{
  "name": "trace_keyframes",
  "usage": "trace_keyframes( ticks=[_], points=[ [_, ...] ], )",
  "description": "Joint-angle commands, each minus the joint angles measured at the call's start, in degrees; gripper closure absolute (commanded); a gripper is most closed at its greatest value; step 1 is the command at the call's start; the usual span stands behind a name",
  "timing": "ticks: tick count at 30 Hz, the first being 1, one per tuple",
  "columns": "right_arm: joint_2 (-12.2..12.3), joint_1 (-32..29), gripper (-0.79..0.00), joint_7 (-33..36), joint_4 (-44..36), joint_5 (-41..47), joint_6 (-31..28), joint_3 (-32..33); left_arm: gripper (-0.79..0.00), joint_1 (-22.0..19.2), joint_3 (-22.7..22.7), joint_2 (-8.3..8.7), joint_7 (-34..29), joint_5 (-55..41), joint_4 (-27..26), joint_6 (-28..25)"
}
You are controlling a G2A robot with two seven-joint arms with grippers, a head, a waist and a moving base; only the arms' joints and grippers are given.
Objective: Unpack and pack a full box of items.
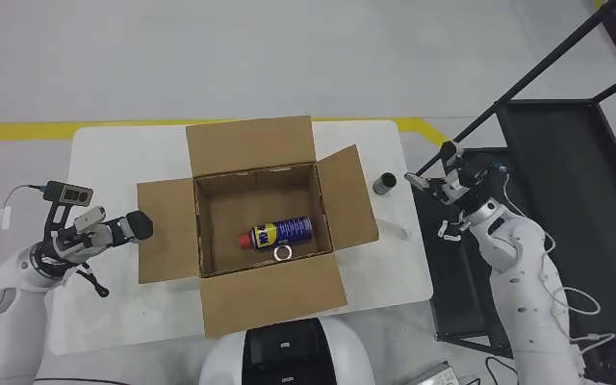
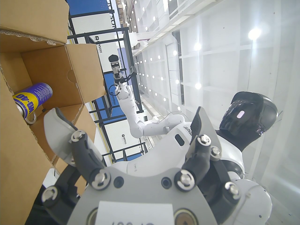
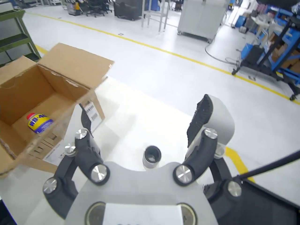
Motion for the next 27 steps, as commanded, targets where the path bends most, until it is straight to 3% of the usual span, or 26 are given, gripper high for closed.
trace_keyframes(
  ticks=[1, 13, 27],
  points=[
    [0.0, 1.7, -0.785, 1.4, 3.8, -0.2, 0.8, -1.3, -0.785, 0.0, 0.0, 0.00, 0.0, 0.0, 0.0, 0.0],
    [-1.0, 13.2, -0.785, 5.4, 23.7, -2.6, 3.3, -11.1, -0.785, 0.0, 0.0, 0.00, 0.0, 0.0, 0.0, 0.0],
    [-2.7, 24.0, -0.785, 4.0, 41.6, -4.9, 6.2, -19.7, -0.785, 0.0, 0.0, 0.00, 0.0, 0.0, 0.0, 0.0]
  ],
)
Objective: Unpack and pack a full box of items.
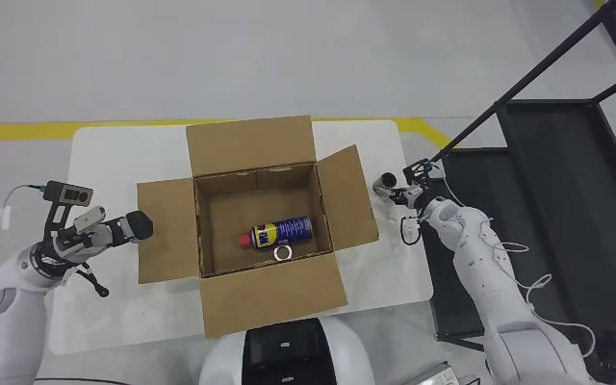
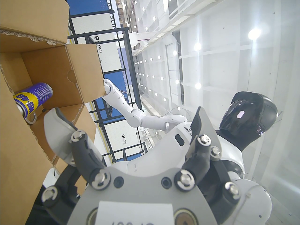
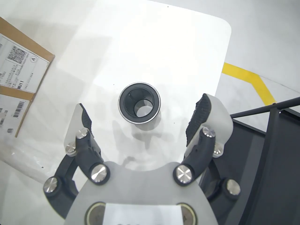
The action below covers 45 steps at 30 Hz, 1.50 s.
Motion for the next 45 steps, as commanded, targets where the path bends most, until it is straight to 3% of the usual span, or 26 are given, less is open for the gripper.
trace_keyframes(
  ticks=[1, 9, 11, 12, 13, 22, 30, 33, 37, 42, 45],
  points=[
    [-0.2, 1.2, -0.785, -0.5, 1.9, -0.2, 0.2, -0.9, -0.785, 0.0, 0.0, 0.00, 0.0, 0.0, 0.0, 0.0],
    [-1.3, 5.5, -0.767, -2.1, 8.4, -0.7, 1.5, -4.2, -0.785, 0.0, 0.0, 0.00, 0.0, 0.0, 0.0, 0.0],
    [-1.5, 6.3, -0.234, -2.1, 9.7, -0.6, 1.5, -4.9, -0.785, 0.0, 0.0, 0.00, 0.0, 0.0, 0.0, 0.0],
    [-1.6, 6.7, -0.049, -2.3, 10.3, -0.6, 1.5, -5.2, -0.785, 0.0, 0.0, 0.00, 0.0, 0.0, 0.0, 0.0],
    [-1.7, 7.0, 0.000, -2.5, 10.9, -0.6, 1.7, -5.5, -0.785, 0.0, 0.0, 0.00, 0.0, 0.0, 0.0, 0.0],
    [-1.7, 7.5, 0.000, -4.2, 12.5, -1.1, 0.3, -6.6, -0.785, 0.0, 0.0, 0.00, 0.0, 0.0, 0.0, 0.0],
    [-0.2, 4.6, 0.000, -6.6, 6.1, -0.9, -0.5, -4.0, -0.785, 0.0, 0.0, 0.00, 0.0, 0.0, 0.0, 0.0],
    [1.1, 2.1, 0.000, -8.2, -0.9, -1.6, 0.5, -1.1, -0.785, 0.0, 0.0, 0.00, 0.0, 0.0, 0.0, 0.0],
    [2.8, -4.2, 0.000, -8.8, -17.0, -2.9, 3.0, 4.4, -0.785, 0.0, 0.0, 0.00, 0.0, 0.0, 0.0, 0.0],
    [4.0, -13.4, 0.000, -5.6, -40.1, -2.9, 4.0, 10.1, -0.785, 0.0, 0.0, 0.00, 0.0, 0.0, 0.0, 0.0],
    [4.3, -16.0, 0.000, -2.9, -49.5, -2.5, 1.8, 10.6, -0.785, 0.0, 0.0, 0.00, 0.0, 0.0, 0.0, 0.0]
  ],
)
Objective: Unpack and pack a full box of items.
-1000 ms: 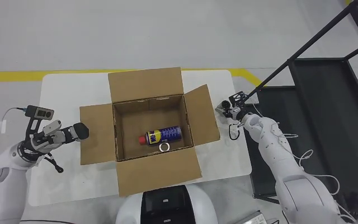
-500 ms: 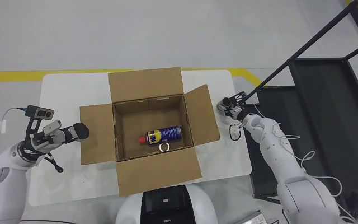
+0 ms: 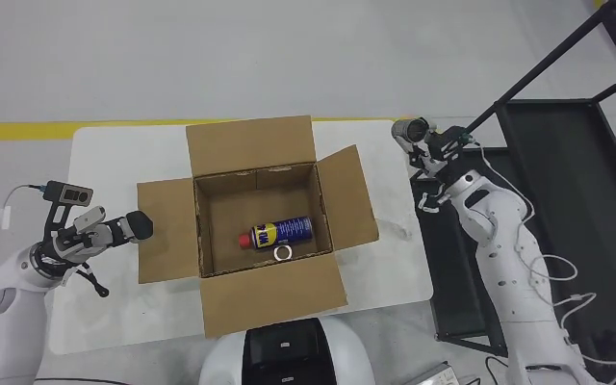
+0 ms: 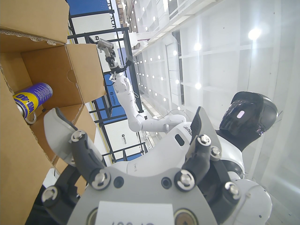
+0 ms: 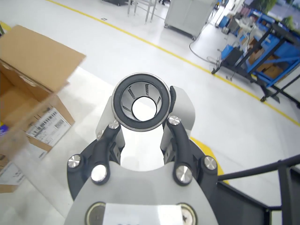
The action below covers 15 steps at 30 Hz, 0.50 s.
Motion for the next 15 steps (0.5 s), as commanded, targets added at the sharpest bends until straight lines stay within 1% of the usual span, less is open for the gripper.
trace_keyframes(
  ticks=[1, 3, 5, 6, 9, 13, 15],
  points=[
    [0.1, -0.6, 0.000, 1.9, -5.7, 0.7, -2.3, -0.5, -0.785, 0.0, 0.0, 0.00, 0.0, 0.0, 0.0, 0.0],
    [0.1, -0.1, 0.000, 4.1, -9.3, 1.2, -5.7, -2.6, -0.785, 0.0, 0.0, 0.00, 0.0, 0.0, 0.0, 0.0],
    [0.0, 1.4, 0.000, 6.7, -11.0, 2.0, -8.6, -5.6, -0.785, 0.0, 0.0, 0.00, 0.0, 0.0, 0.0, 0.0],
    [-0.1, 2.4, 0.000, 7.9, -11.1, 3.2, -10.3, -7.6, -0.785, 0.0, 0.0, 0.00, 0.0, 0.0, 0.0, 0.0],
    [-0.7, 6.3, 0.000, 11.9, -10.1, 6.8, -13.3, -14.1, -0.785, 0.0, 0.0, 0.00, 0.0, 0.0, 0.0, 0.0],
    [-1.9, 12.0, 0.000, 17.6, -6.5, 9.5, -13.0, -22.4, -0.785, 0.0, 0.0, 0.00, 0.0, 0.0, 0.0, 0.0],
    [-2.6, 14.8, 0.000, 19.0, -3.6, 11.3, -12.2, -26.3, -0.785, 0.0, 0.0, 0.00, 0.0, 0.0, 0.0, 0.0]
  ],
)
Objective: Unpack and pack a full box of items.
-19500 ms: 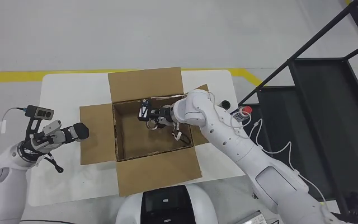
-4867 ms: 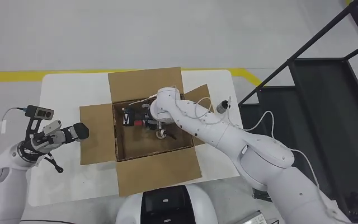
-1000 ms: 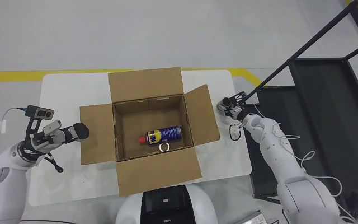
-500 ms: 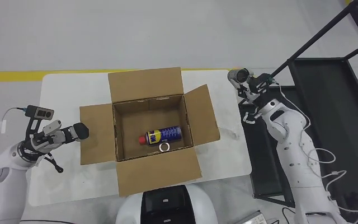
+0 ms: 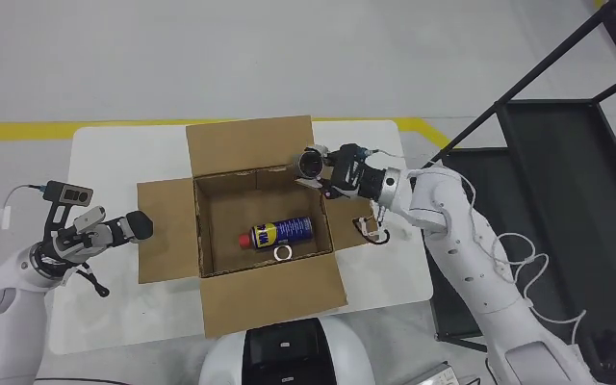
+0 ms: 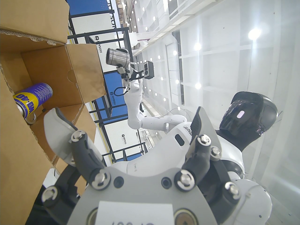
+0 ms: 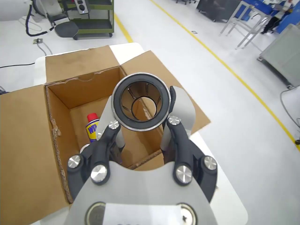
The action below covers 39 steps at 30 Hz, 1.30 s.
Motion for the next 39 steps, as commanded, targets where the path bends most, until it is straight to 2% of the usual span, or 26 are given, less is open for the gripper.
trace_keyframes(
  ticks=[1, 8, 14, 27, 30, 33, 35, 36, 37, 39],
  points=[
    [-0.7, 3.0, 0.000, 1.5, 3.1, 1.5, 0.5, -4.0, -0.785, 0.0, 0.0, 0.00, 0.0, 0.0, 0.0, 0.0],
    [-4.4, 13.0, 0.000, 5.3, 17.2, 4.0, 3.0, -16.8, -0.785, 0.0, 0.0, 0.00, 0.0, 0.0, 0.0, 0.0],
    [-8.3, 20.0, 0.000, 4.4, 29.5, 4.3, 2.2, -26.0, -0.785, 0.0, 0.0, 0.00, 0.0, 0.0, 0.0, 0.0],
    [-15.9, 28.7, 0.000, 1.8, 48.5, 3.3, 2.8, -36.4, -0.785, 0.0, 0.0, 0.00, 0.0, 0.0, 0.0, 0.0],
    [-17.4, 30.1, -0.043, 1.7, 51.7, 3.1, 2.3, -37.8, -0.785, 0.0, 0.0, 0.00, 0.0, 0.0, 0.0, 0.0],
    [-18.7, 31.2, -0.148, 1.2, 54.6, 2.2, 2.3, -38.9, -0.785, 0.0, 0.0, 0.00, 0.0, 0.0, 0.0, 0.0],
    [-19.5, 31.8, -0.385, 0.5, 56.3, 1.8, 2.3, -39.4, -0.785, 0.0, 0.0, 0.00, 0.0, 0.0, 0.0, 0.0],
    [-19.9, 32.1, -0.659, 0.3, 57.3, 1.2, 2.2, -39.8, -0.785, 0.0, 0.0, 0.00, 0.0, 0.0, 0.0, 0.0],
    [-20.1, 32.3, -0.785, 0.2, 57.7, 0.9, 2.0, -40.0, -0.785, 0.0, 0.0, 0.00, 0.0, 0.0, 0.0, 0.0],
    [-20.5, 32.8, -0.785, -0.7, 58.7, -0.2, 0.1, -40.6, -0.785, 0.0, 0.0, 0.00, 0.0, 0.0, 0.0, 0.0]
  ],
)
